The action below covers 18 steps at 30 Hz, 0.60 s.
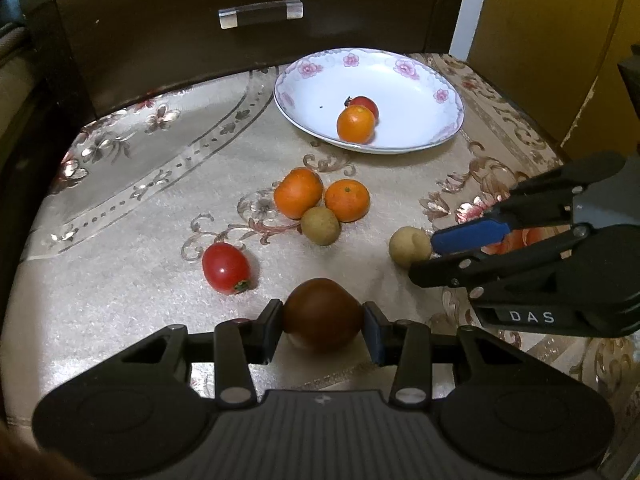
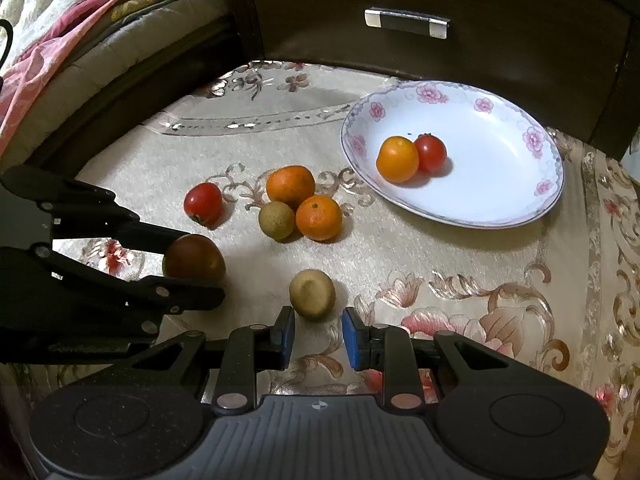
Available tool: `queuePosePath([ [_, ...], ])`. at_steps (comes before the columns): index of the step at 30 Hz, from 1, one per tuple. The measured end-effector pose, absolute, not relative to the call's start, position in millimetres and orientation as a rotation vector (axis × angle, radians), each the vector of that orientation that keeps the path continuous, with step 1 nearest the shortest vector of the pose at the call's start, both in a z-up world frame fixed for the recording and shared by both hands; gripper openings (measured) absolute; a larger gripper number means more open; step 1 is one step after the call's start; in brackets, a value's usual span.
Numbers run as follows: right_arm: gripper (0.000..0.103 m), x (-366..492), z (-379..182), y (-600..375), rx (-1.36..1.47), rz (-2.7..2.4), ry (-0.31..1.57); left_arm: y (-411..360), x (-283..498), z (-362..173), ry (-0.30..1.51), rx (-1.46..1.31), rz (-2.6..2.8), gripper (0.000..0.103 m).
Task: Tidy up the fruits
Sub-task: 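Close the left gripper on the large dark brown tomato, then carry the brown tomato and tan fruit into the bowl and open both grippers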
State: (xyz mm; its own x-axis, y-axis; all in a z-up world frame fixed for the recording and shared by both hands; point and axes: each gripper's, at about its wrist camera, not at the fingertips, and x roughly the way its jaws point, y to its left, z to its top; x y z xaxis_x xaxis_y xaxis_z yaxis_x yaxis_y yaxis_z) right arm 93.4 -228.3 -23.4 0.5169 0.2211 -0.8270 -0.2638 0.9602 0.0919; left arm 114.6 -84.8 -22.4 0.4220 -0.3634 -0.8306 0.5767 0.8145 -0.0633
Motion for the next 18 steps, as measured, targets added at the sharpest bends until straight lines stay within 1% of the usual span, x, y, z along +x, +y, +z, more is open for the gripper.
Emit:
queuePosePath([
  [8,0.027,101.2,-25.4,-221.4,-0.056,0.309,0.977,-85.4,114.1,-25.3,0.974,0.252,-0.598,0.051],
  [15,0.029,104.9,-26.6,-219.3,-0.070,0.302,0.968,-83.7,114.5,-32.1,0.995,0.261,-0.587,0.052],
  [18,0.033,104.0,-27.2,-218.9,-0.066,0.306,0.966,-84.9,114.3,-31.7,0.993,0.263,-0.589,0.053],
])
